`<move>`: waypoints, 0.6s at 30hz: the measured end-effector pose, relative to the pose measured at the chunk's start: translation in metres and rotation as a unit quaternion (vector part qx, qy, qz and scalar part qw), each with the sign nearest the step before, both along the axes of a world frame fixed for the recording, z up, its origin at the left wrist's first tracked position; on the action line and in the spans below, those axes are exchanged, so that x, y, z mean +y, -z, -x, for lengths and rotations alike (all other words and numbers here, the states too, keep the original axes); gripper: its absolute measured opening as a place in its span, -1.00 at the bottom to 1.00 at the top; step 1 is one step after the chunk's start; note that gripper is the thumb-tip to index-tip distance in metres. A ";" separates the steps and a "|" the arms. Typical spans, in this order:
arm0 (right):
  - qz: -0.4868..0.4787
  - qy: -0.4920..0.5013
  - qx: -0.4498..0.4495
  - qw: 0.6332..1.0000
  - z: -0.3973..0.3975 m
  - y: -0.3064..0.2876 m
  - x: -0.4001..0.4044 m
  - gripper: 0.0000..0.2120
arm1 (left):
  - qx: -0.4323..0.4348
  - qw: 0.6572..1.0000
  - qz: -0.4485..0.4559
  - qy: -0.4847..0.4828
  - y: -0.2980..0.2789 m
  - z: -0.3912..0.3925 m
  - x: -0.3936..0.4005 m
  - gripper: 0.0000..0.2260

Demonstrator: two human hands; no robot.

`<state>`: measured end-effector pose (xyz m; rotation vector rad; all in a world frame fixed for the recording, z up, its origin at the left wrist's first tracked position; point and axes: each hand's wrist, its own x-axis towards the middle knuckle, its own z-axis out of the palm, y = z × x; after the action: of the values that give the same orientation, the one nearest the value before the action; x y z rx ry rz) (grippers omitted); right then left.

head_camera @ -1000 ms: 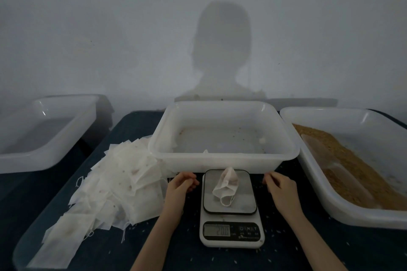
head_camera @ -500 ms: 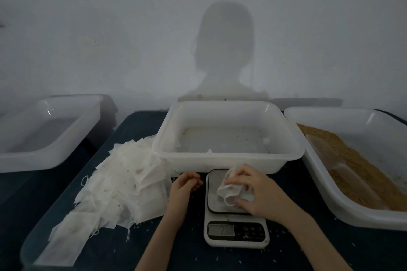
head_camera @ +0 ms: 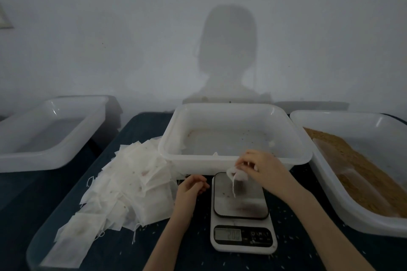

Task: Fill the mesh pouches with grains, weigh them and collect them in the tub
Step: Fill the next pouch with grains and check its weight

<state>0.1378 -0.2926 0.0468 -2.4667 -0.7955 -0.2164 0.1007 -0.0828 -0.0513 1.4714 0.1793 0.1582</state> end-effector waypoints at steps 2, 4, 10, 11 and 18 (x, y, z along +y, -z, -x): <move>-0.025 0.007 -0.002 1.000 -0.007 -0.012 0.002 -0.90 | -0.001 1.000 -0.002 0.000 -0.001 0.000 0.000 -0.82; -0.062 0.023 -0.003 0.998 -0.016 -0.023 0.005 -0.92 | 0.000 1.000 -0.003 0.003 -0.001 0.000 0.000 -0.82; -0.284 0.123 -0.041 0.950 -0.046 -0.045 0.011 -0.94 | 0.002 1.000 -0.008 0.006 -0.002 0.001 0.000 -0.82; -0.302 0.138 -0.049 0.942 -0.051 -0.045 0.011 -0.95 | 0.001 1.000 -0.008 0.005 -0.002 0.002 0.000 -0.81; -0.062 0.235 0.004 0.970 -0.072 0.001 0.006 -0.85 | 0.001 1.000 -0.004 0.005 -0.006 0.006 -0.002 -0.80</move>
<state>0.2101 -0.2864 0.0455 -2.4971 -0.1735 -0.4108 0.0952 -0.0845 -0.0450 1.4802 0.1741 0.1500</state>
